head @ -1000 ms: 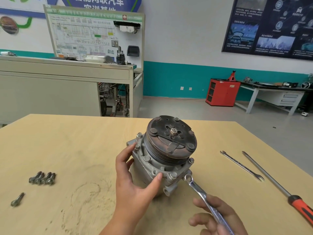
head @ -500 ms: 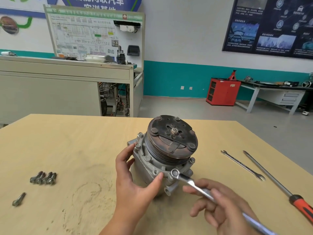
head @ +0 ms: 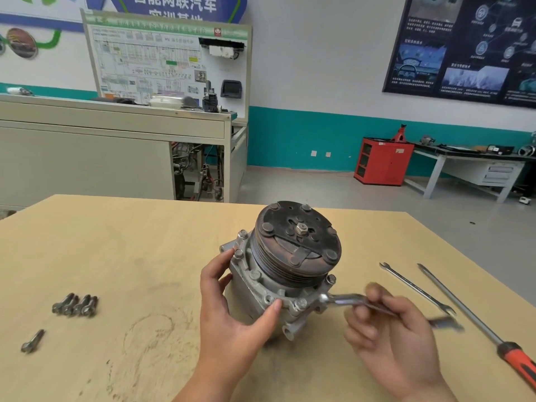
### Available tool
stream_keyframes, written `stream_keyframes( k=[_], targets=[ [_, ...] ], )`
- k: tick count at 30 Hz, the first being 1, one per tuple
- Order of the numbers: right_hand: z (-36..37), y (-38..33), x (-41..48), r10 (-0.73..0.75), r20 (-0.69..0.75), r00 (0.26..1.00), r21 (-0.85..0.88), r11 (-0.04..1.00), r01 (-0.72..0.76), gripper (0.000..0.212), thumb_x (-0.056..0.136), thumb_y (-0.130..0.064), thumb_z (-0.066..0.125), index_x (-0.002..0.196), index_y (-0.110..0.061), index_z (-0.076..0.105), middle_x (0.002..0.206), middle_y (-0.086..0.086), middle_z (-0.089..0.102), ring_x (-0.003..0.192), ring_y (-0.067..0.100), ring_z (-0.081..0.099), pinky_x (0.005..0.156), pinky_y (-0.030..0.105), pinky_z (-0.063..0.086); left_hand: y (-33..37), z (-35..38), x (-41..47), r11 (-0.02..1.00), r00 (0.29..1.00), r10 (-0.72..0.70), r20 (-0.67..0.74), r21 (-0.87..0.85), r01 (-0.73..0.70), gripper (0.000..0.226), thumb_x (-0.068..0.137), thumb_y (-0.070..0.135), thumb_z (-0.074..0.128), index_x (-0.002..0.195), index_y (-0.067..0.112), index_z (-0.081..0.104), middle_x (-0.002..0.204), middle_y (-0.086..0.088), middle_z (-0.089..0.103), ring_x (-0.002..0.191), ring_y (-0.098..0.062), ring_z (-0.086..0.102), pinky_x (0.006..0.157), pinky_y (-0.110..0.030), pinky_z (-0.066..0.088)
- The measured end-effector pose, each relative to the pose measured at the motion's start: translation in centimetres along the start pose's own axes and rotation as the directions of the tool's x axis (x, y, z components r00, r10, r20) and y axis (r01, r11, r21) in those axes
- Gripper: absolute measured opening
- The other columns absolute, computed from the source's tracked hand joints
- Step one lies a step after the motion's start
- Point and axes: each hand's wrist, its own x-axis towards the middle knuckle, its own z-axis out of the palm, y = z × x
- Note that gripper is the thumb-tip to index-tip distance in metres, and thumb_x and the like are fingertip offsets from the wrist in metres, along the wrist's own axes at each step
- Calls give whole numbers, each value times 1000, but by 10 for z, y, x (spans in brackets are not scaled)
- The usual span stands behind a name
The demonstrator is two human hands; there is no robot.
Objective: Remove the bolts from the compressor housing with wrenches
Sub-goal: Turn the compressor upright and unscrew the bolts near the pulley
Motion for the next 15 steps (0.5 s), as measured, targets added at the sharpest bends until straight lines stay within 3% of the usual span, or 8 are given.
stream_keyframes(
  k=[2,4,6,7,9,11,13,15],
  targets=[
    [-4,-1,-20,-100,-103,990,12,995,102,41,96,-11,21,123,7,46,119,35,51,102,35,54,70,34,24,0,-1,0,1000,1000,-4,2,4,4,76,58,36,78,123,55,42,130,26,49,120,3,49,93,-5,37],
    [-9,4,-35,-110,-89,990,-2,994,110,43,99,-9,16,133,11,35,131,40,38,113,42,47,75,38,28,-1,-1,0,1000,1000,8,2,9,-8,75,59,36,77,123,54,42,130,26,49,121,3,49,93,-5,37],
    [-2,8,-47,-61,-153,986,-52,997,53,41,102,-9,18,136,12,31,139,40,29,119,49,42,86,43,36,-1,0,0,1000,1000,9,1,7,-9,75,60,35,77,123,54,42,130,26,49,121,2,49,94,-6,38],
    [7,11,-49,-68,-203,977,-131,991,41,38,101,-13,35,133,7,40,139,35,34,115,49,47,84,42,42,-1,0,0,1000,1000,10,-1,4,-10,74,60,35,77,123,54,42,130,25,50,121,2,49,94,-6,38],
    [13,23,-46,-27,-30,999,-221,975,19,55,53,-35,91,101,-14,73,119,15,63,81,40,67,50,26,50,-1,0,0,1000,1000,18,-4,-1,-18,74,61,35,77,124,53,42,130,24,50,121,2,49,94,-6,38],
    [33,24,-53,-108,-199,974,-432,902,12,68,10,-51,91,73,-31,77,95,-1,74,59,32,69,34,13,37,-1,0,0,1000,1000,29,-4,1,-29,74,61,34,77,125,50,43,131,23,50,121,2,49,94,-6,38],
    [42,31,-54,-217,-225,950,-546,835,62,60,23,-31,91,81,-33,76,91,-6,74,60,33,69,33,12,34,-1,0,1,999,999,35,-3,2,-35,74,62,34,77,125,50,43,131,21,50,122,0,49,94,-7,38],
    [43,40,-54,-252,-223,942,-574,815,82,54,48,-12,70,102,-16,69,91,-4,74,58,36,68,31,13,34,-2,0,1,999,999,32,-2,0,-32,73,61,34,77,125,50,43,131,21,50,122,-1,50,94,-7,39]
  ],
)
